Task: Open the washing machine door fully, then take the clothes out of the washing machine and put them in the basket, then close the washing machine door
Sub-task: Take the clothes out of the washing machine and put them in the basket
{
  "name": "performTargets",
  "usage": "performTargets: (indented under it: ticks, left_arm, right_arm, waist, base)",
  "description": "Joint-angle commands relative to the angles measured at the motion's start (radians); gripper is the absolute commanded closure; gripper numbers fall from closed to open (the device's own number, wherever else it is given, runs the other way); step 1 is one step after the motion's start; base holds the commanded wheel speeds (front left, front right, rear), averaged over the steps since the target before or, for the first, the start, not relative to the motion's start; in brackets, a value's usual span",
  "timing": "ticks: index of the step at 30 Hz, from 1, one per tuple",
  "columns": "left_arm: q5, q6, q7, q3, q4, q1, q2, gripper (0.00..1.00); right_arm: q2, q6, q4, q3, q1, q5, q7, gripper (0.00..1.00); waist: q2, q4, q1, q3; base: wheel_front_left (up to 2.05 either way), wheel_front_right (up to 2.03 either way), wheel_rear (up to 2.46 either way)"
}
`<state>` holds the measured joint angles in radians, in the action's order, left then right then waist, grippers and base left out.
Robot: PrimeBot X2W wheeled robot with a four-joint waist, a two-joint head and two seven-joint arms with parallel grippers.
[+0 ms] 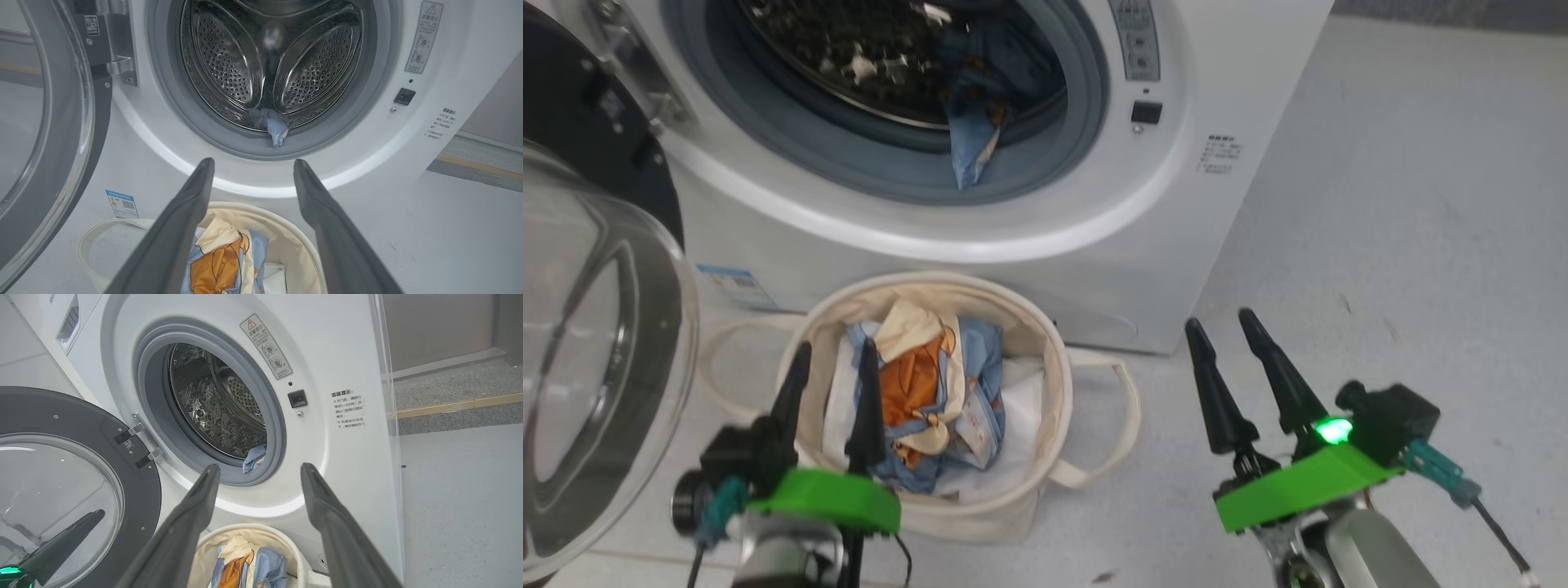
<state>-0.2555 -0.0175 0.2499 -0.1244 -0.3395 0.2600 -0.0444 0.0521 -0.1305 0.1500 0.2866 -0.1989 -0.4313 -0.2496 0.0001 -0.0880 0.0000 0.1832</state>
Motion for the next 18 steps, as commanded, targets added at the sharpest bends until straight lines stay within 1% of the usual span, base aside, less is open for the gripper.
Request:
performTargets:
  ticks: [1,4,8,12,18]
  left_arm:
    - [0.011,-0.002,0.012,0.026,0.06,-0.014,-0.007,0.0]
    - [0.034,-0.006,0.012,0.02,0.127,-0.067,-0.007,0.0]
    - [0.053,-0.01,0.012,0.006,0.17,-0.121,-0.006,0.0]
    - [0.033,-0.008,0.012,-0.017,0.182,-0.165,-0.006,0.0]
    - [0.059,-0.016,0.012,-0.031,0.181,-0.198,-0.006,0.0]
  right_arm:
    - [-0.002,0.0,-0.025,0.013,0.014,0.008,-0.012,0.0]
    - [-0.002,0.0,-0.024,0.0,0.034,0.009,-0.012,0.0]
    - [-0.002,0.0,-0.018,-0.01,0.062,0.022,-0.012,0.0]
    - [-0.002,0.0,-0.016,-0.022,0.091,0.063,-0.012,0.0]
    - [-0.002,0.0,-0.026,-0.038,0.115,0.082,-0.012,0.0]
  waist:
    - [-0.0001,0.006,0.0,-0.028]
    - [-0.0001,0.009,0.0,-0.058]
    - [-0.0001,0.014,0.0,-0.093]
    - [-0.0001,0.015,0.0,-0.122]
    - [-0.0001,0.014,0.0,-0.135]
  base:
    - [0.0,0.0,0.0]
    - [0.0,0.0,0.0]
    - [0.0,0.0,0.0]
    - [0.0,0.0,0.0]
    - [0.0,0.0,0.0]
